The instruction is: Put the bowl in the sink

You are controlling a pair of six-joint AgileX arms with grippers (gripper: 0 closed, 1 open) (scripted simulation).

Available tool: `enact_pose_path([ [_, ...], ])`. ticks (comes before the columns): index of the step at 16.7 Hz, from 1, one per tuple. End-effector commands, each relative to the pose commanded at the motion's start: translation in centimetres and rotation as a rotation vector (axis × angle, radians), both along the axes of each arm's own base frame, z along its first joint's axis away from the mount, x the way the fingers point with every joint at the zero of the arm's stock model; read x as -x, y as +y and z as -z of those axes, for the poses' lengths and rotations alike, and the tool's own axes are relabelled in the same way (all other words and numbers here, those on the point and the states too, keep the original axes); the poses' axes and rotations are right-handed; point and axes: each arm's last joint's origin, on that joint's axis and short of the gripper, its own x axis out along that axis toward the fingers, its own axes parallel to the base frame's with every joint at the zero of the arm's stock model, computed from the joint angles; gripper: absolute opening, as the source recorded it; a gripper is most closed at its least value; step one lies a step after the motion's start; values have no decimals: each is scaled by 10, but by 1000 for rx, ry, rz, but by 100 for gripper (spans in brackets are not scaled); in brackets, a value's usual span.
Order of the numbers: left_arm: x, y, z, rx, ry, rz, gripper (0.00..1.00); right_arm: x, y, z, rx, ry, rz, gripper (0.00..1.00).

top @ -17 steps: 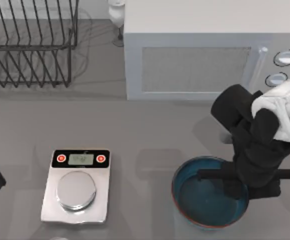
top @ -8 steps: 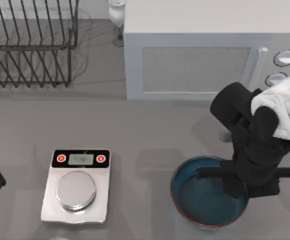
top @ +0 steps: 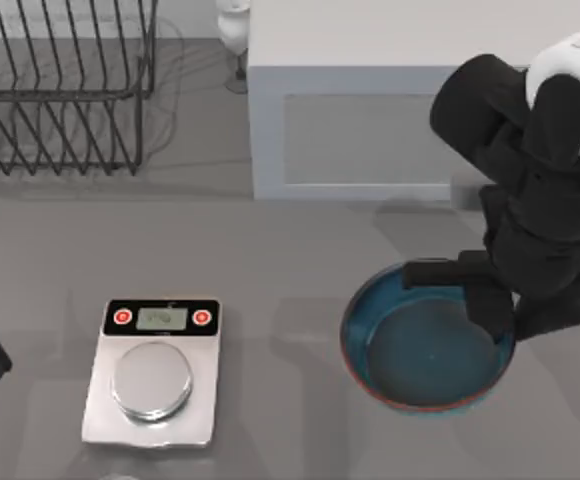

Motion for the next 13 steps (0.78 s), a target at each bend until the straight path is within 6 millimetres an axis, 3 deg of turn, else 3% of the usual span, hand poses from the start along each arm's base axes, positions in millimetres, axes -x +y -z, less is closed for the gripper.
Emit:
enact_pose_path([
  [4, 0, 0, 0, 0, 0, 0, 100, 6, -5, -45, -16, -22, -2, 0],
  [13, 0, 0, 0, 0, 0, 0, 100, -1, -14, -56, -91, -83, 12, 0],
])
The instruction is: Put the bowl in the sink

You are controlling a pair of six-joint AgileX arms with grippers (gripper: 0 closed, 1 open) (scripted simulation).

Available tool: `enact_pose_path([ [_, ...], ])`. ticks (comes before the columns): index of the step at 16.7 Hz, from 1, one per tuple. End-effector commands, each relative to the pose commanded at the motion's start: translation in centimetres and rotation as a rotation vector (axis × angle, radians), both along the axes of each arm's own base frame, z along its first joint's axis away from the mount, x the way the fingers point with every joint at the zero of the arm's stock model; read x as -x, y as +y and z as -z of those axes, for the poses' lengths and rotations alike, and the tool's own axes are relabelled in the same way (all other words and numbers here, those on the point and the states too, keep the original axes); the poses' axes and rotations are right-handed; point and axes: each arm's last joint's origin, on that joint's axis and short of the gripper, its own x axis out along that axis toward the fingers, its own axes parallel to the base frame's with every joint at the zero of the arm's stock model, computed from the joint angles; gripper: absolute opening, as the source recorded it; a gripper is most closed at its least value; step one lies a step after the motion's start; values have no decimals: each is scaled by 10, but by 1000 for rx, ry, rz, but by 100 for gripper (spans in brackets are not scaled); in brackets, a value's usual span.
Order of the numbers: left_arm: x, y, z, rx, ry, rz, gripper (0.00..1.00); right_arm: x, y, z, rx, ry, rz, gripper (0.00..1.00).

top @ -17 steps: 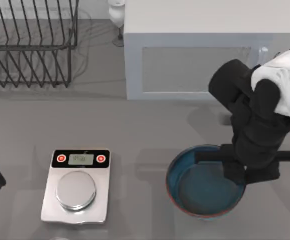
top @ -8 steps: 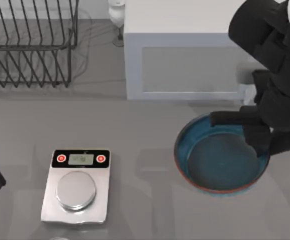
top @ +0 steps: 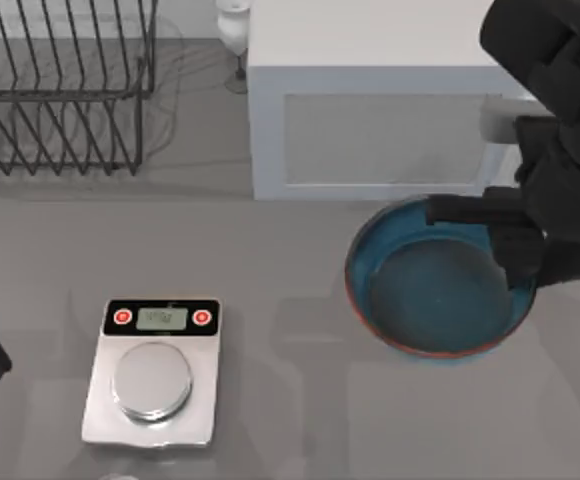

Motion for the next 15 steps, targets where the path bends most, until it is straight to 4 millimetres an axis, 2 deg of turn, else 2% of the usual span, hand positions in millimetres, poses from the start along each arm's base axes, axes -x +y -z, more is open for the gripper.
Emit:
enact_pose_path([
  [4, 0, 0, 0, 0, 0, 0, 100, -28, -32, -18, -195, -214, 46, 0],
  [8, 0, 0, 0, 0, 0, 0, 100, -65, -83, -27, -352, -544, 80, 0],
  [12, 0, 0, 0, 0, 0, 0, 100, -93, -151, -14, -370, -888, 80, 0],
  [15, 0, 0, 0, 0, 0, 0, 100, -95, -202, 10, -300, -1097, 67, 0],
])
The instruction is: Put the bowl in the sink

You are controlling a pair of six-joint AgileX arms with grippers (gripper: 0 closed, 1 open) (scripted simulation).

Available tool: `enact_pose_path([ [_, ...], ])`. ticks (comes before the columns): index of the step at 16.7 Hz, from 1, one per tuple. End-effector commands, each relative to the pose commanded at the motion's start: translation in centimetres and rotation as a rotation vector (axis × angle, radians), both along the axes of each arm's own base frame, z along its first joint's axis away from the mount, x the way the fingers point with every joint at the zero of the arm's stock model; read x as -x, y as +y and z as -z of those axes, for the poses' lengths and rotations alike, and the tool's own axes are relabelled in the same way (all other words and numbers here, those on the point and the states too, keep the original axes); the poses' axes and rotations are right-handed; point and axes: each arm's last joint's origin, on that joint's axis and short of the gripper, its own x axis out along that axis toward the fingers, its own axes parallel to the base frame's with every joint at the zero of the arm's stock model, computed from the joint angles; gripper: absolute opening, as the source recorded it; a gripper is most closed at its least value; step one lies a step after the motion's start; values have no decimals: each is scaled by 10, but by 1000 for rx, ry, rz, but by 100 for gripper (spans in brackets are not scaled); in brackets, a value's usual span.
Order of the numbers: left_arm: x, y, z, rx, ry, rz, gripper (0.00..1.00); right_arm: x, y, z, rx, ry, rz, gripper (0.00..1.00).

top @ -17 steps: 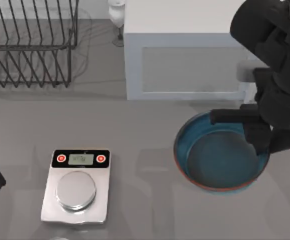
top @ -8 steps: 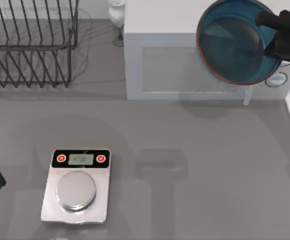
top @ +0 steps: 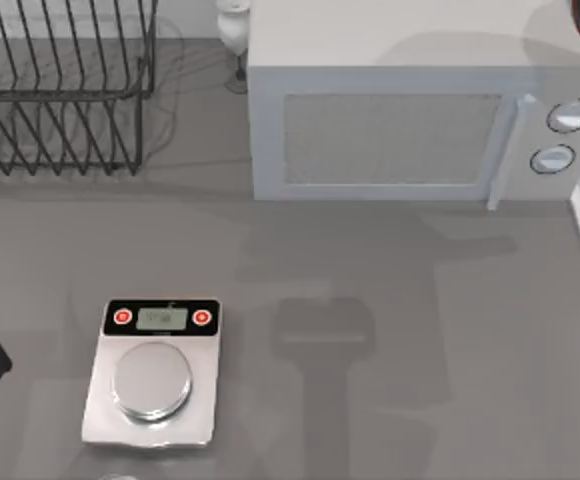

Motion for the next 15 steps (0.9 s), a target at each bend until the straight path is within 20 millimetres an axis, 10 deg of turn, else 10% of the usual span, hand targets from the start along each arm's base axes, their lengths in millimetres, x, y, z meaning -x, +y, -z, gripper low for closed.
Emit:
enact_pose_path([
  [7, 0, 0, 0, 0, 0, 0, 100, 46, -77, 50, 206, -305, 150, 0],
  [15, 0, 0, 0, 0, 0, 0, 100, 78, -93, 67, 295, -397, 226, 0],
])
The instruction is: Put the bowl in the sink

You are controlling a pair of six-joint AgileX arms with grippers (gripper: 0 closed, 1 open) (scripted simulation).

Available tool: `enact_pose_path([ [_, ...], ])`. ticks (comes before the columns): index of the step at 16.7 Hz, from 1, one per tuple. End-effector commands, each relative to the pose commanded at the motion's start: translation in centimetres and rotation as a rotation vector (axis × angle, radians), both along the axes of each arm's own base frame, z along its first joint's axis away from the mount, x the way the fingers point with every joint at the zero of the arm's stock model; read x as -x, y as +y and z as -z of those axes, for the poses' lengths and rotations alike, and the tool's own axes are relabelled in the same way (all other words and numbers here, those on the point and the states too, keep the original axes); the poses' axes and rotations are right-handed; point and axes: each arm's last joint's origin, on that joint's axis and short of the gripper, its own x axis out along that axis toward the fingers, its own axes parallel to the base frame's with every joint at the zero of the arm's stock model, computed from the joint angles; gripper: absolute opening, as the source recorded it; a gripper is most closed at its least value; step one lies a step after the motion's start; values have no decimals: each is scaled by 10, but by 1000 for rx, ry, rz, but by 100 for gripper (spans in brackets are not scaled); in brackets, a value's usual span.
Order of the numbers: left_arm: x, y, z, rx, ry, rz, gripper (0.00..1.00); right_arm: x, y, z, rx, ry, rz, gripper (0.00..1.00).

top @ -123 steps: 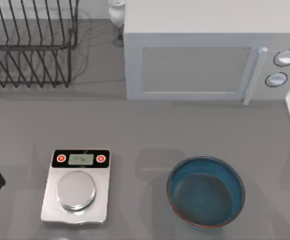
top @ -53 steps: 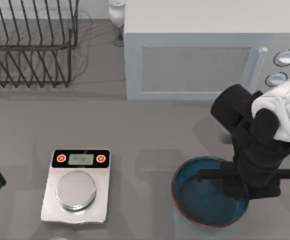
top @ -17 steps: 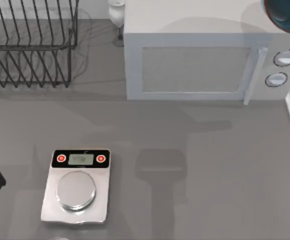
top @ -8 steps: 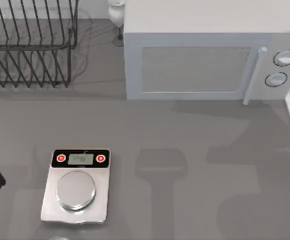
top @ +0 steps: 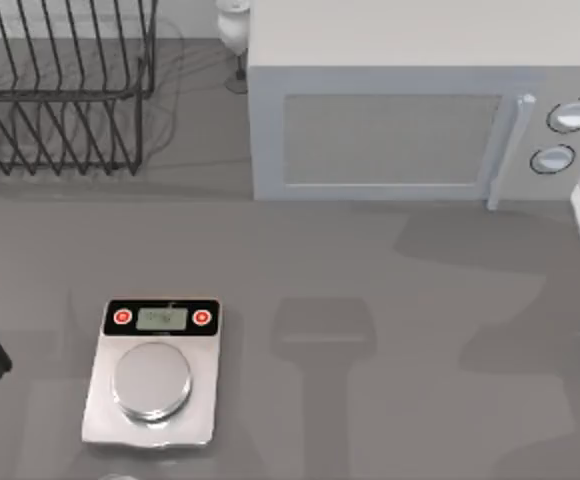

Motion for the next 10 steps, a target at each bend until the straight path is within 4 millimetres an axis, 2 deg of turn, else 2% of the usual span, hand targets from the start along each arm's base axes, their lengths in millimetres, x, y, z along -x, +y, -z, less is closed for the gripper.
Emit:
enact_pose_path([
  [4, 0, 0, 0, 0, 0, 0, 100, -2, 1, 1, -4, 4, -4, 0],
  [6, 0, 0, 0, 0, 0, 0, 100, -4, -1, 8, -5, 6, -5, 0],
  [10, 0, 0, 0, 0, 0, 0, 100, -13, -9, 48, -8, 14, -1, 0],
])
